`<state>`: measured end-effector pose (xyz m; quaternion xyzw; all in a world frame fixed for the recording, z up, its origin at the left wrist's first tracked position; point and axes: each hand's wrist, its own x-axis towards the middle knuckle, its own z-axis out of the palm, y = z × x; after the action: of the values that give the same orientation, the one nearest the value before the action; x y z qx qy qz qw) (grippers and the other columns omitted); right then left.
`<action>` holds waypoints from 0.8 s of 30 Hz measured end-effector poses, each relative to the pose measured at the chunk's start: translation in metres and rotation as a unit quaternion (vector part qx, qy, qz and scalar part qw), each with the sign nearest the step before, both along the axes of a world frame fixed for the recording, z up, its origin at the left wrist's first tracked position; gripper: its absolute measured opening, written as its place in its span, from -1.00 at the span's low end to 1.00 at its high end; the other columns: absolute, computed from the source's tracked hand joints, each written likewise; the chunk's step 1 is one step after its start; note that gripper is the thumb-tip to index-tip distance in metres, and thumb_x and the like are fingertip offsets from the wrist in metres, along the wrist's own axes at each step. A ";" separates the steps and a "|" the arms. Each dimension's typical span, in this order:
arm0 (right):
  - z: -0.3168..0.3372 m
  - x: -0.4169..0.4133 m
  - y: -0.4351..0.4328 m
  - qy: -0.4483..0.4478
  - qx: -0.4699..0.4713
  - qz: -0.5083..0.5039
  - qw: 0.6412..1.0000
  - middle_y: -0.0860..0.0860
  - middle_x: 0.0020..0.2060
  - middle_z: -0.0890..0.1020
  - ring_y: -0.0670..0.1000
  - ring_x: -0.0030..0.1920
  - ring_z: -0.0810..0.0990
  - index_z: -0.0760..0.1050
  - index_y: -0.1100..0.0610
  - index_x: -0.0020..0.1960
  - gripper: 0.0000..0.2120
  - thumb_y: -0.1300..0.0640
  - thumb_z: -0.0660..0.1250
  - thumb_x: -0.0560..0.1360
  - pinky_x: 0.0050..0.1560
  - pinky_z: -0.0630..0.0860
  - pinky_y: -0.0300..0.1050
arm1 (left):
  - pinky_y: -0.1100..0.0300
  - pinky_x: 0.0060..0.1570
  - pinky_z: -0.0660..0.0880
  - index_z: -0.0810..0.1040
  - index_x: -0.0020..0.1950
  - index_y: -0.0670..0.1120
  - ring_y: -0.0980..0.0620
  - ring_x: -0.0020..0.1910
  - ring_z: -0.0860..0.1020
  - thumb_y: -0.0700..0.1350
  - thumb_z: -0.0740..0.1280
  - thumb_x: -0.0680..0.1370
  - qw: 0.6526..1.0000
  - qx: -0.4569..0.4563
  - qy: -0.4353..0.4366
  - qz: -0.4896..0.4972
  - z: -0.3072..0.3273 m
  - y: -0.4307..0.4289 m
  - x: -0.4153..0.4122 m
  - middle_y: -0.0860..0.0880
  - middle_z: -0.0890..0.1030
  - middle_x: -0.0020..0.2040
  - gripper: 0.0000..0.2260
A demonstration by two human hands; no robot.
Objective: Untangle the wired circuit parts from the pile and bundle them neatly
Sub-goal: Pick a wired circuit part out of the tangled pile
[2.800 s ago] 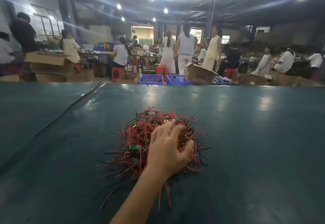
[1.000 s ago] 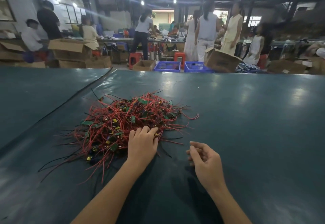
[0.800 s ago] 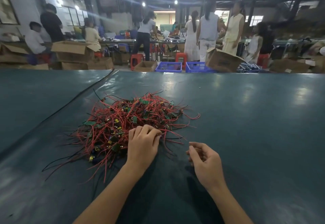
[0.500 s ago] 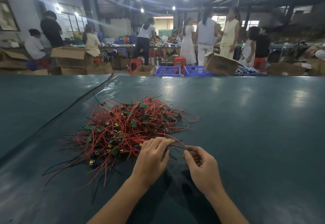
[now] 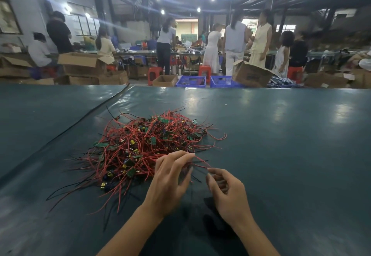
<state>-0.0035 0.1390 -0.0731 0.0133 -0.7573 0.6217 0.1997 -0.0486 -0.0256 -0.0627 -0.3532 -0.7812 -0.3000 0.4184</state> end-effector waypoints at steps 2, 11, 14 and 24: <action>0.005 0.003 -0.005 -0.006 -0.077 0.036 0.996 0.10 -0.26 0.66 -0.08 -0.30 0.59 0.63 0.07 -0.03 -0.91 0.12 0.35 0.55 -0.28 0.54 -0.23 | 0.08 0.16 0.42 0.36 0.33 -0.07 0.08 0.26 0.44 -0.21 0.43 0.49 0.999 -0.005 0.016 -0.052 -0.001 0.007 0.005 0.01 0.46 0.25 -0.55; 0.013 0.005 -0.012 -0.081 -0.268 0.031 0.960 0.12 -0.19 0.71 -0.02 -0.28 0.65 0.69 0.07 -0.09 -0.94 0.14 0.43 0.46 -0.35 0.56 -0.14 | 0.02 0.20 0.45 0.36 0.33 -0.05 0.00 0.30 0.45 -0.15 0.46 0.45 0.997 -0.014 -0.030 -0.075 -0.006 0.018 0.011 -0.05 0.46 0.29 -0.50; 0.018 0.003 -0.003 -0.029 -0.299 -0.041 0.953 0.06 -0.21 0.72 -0.06 -0.28 0.66 0.67 0.08 -0.09 -0.87 0.28 0.41 0.49 -0.40 0.54 -0.24 | 0.13 0.13 0.41 0.48 0.13 -0.04 0.03 0.18 0.50 -0.06 0.43 0.44 0.999 0.002 -0.025 -0.020 -0.006 0.017 0.009 -0.04 0.54 0.14 -0.71; 0.018 -0.001 0.018 -0.020 -0.402 -0.075 0.913 0.02 -0.18 0.73 -0.05 -0.27 0.66 0.59 0.10 0.12 -0.75 0.35 0.36 0.51 -0.38 0.55 -0.24 | 0.15 0.49 -0.08 0.27 0.52 0.07 0.10 0.56 -0.01 0.19 0.07 0.62 0.917 -0.231 -0.299 0.128 -0.024 0.008 -0.017 0.08 0.03 0.60 -0.51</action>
<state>-0.0044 0.1571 -0.0555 -0.1366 -0.4463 0.8568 0.2191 -0.0655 -0.0171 -0.0870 -0.2310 -0.9558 -0.1469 0.1072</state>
